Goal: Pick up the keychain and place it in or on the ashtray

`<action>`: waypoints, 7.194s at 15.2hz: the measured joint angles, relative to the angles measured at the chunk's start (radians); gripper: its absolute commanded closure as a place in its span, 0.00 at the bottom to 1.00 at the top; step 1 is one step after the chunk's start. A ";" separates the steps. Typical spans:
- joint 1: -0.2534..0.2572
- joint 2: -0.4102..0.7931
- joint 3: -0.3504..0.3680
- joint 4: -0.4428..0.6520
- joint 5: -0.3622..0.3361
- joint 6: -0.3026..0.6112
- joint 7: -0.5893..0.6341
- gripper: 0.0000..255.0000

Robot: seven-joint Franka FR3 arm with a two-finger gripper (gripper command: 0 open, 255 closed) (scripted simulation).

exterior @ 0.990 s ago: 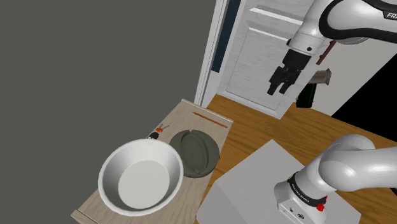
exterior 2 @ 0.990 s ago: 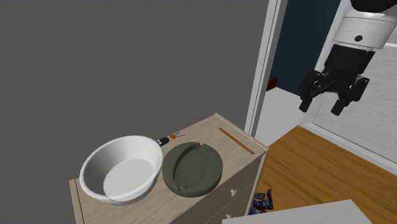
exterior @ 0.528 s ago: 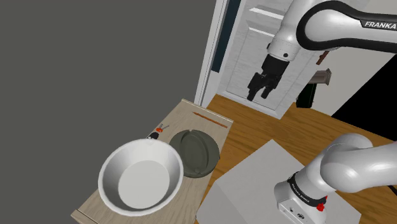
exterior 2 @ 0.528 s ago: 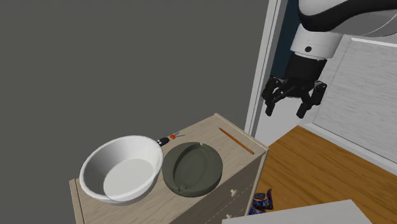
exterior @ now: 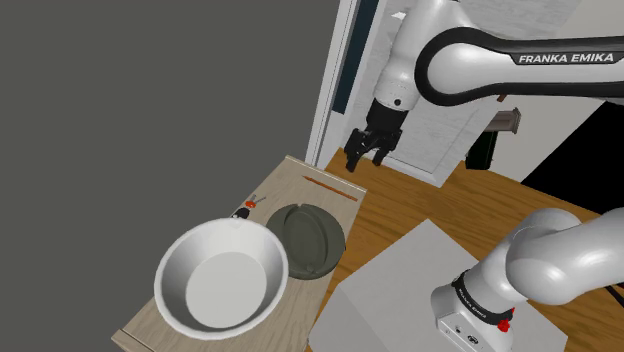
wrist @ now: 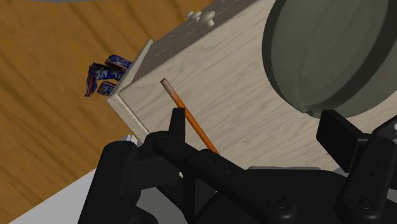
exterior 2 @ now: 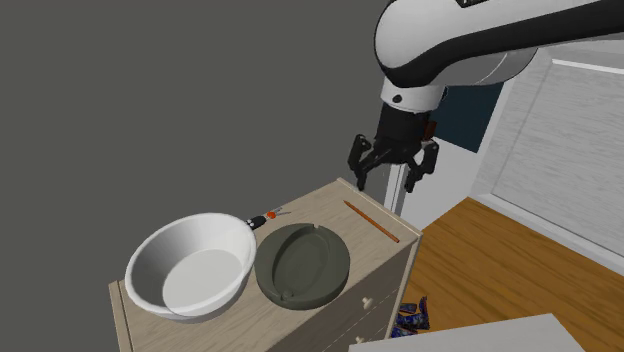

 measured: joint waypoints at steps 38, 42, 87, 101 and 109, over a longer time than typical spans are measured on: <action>0.217 0.915 0.249 0.604 -0.495 0.270 0.670 1.00; 0.217 0.915 0.249 0.604 -0.495 0.270 0.670 1.00; 0.171 0.275 0.318 0.116 -0.118 0.210 0.518 1.00; 0.166 0.334 0.342 0.043 -0.159 0.358 0.552 1.00; 0.162 0.330 0.333 0.024 -0.150 0.359 0.541 0.00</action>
